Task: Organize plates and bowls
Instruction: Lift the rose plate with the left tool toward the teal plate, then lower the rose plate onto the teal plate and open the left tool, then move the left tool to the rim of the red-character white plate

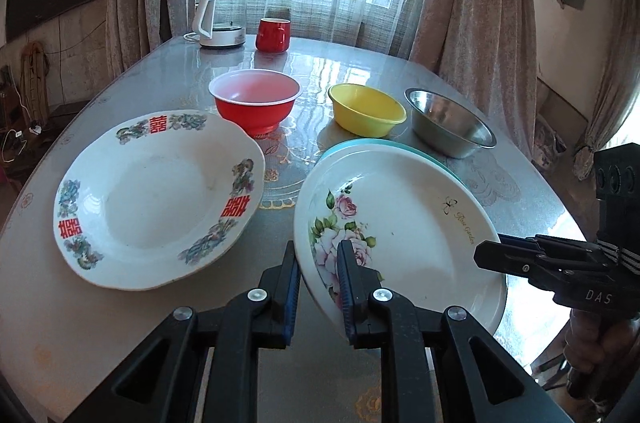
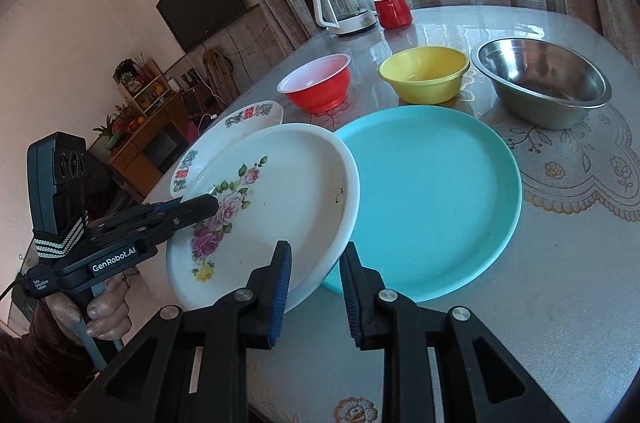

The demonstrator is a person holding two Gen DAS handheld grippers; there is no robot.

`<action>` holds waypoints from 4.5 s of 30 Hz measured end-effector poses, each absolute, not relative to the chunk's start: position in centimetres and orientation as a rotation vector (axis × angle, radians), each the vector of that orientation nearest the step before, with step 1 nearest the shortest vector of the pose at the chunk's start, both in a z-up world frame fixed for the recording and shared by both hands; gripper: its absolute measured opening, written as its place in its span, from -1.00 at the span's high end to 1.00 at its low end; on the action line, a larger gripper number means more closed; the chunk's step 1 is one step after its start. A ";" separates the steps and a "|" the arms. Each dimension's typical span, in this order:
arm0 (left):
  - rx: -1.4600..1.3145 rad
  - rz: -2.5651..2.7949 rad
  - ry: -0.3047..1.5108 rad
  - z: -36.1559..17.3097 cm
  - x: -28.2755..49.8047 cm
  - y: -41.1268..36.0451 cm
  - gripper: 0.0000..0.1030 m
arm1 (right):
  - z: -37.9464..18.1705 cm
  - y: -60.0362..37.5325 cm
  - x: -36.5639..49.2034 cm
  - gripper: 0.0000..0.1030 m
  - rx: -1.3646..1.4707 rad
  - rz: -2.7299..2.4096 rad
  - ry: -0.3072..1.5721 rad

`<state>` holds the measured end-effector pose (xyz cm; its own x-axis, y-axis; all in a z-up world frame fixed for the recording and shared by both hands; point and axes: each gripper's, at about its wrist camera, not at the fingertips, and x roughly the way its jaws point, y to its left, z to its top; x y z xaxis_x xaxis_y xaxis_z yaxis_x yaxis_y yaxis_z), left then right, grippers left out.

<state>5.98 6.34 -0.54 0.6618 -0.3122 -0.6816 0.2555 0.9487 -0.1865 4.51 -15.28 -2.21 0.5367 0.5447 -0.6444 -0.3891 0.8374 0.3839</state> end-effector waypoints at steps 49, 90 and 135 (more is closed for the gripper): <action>0.028 -0.209 0.845 -2.7 12.1 1.2 0.30 | -4.6 -19.5 10.2 0.35 0.175 0.214 0.875; -0.157 -0.007 0.712 2.1 5.7 12.9 0.14 | -0.2 -13.7 8.8 0.20 0.110 0.425 0.781; -0.460 0.193 0.857 -3.4 12.2 26.5 0.27 | -3.0 0.5 19.8 0.01 0.062 0.586 0.972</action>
<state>12.18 26.55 -3.39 0.6446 -0.0189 -0.7643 -0.3439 0.8857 -0.3119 19.76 0.48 -3.00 0.4222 0.4947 -0.7596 -0.4402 0.8444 0.3053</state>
